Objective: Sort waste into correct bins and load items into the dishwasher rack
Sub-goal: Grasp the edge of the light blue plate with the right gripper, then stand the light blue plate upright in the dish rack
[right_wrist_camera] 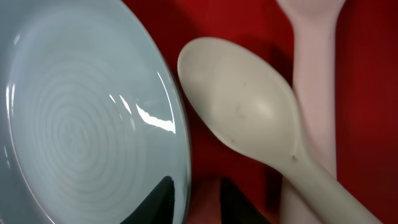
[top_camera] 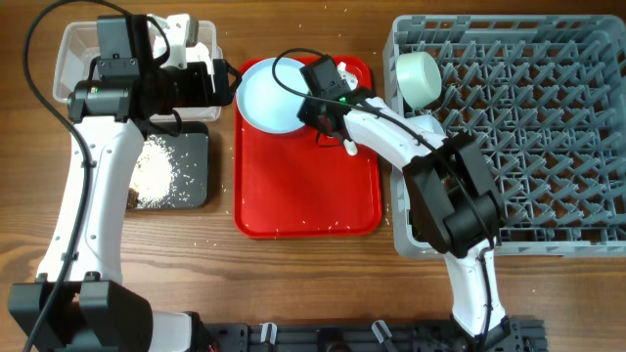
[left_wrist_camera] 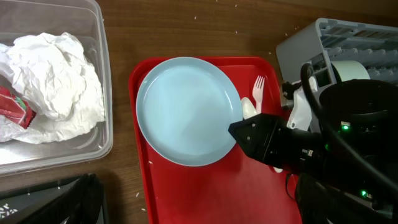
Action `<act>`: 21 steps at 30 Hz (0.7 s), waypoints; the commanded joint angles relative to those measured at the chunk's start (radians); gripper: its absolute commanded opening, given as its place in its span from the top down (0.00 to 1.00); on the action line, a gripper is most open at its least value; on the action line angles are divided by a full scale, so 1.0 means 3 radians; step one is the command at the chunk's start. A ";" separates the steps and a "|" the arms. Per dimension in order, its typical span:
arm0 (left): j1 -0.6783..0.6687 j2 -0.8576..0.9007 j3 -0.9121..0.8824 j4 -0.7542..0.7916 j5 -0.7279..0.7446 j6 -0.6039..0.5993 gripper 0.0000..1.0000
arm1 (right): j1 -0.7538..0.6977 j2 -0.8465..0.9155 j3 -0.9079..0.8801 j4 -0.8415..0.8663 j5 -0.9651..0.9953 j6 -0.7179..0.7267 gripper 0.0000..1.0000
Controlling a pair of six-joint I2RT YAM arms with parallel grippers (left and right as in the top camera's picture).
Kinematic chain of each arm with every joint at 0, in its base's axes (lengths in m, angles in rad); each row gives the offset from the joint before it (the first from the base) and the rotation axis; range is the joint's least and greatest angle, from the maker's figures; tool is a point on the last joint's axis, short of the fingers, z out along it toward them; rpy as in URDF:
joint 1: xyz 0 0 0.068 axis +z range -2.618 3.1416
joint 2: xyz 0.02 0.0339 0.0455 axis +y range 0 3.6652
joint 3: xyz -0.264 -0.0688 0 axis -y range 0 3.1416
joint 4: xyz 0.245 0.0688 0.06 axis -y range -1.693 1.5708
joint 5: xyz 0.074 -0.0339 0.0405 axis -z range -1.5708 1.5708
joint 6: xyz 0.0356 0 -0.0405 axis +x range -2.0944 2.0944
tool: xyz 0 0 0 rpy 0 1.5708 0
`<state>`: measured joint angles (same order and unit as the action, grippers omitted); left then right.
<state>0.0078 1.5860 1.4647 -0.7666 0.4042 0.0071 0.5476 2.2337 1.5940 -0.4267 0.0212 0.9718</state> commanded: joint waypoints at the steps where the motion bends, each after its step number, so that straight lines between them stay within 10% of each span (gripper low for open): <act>1: 0.0003 0.0003 0.0029 0.0006 -0.0018 0.0064 0.00 | 0.0019 0.0169 0.0006 -0.0014 -0.0139 0.0070 0.96; 10: 0.0003 0.0003 0.0029 0.0006 -0.0018 0.0064 0.00 | -0.0273 -0.1251 0.0153 -0.0253 0.0215 -0.1521 0.96; 16: 0.0003 0.0003 0.0029 0.0006 -0.0018 0.0064 0.00 | -0.0875 -0.2490 0.0150 -0.0987 0.1974 -0.2584 0.96; 21: 0.0003 0.0003 0.0029 0.0006 -0.0018 0.0064 0.00 | -0.1333 -0.2316 -0.0009 -0.1297 0.2804 -0.3077 0.96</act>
<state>0.0078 1.5860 1.4647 -0.7662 0.4042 0.0071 0.1825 1.4788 1.6249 -0.8188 0.7170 0.1665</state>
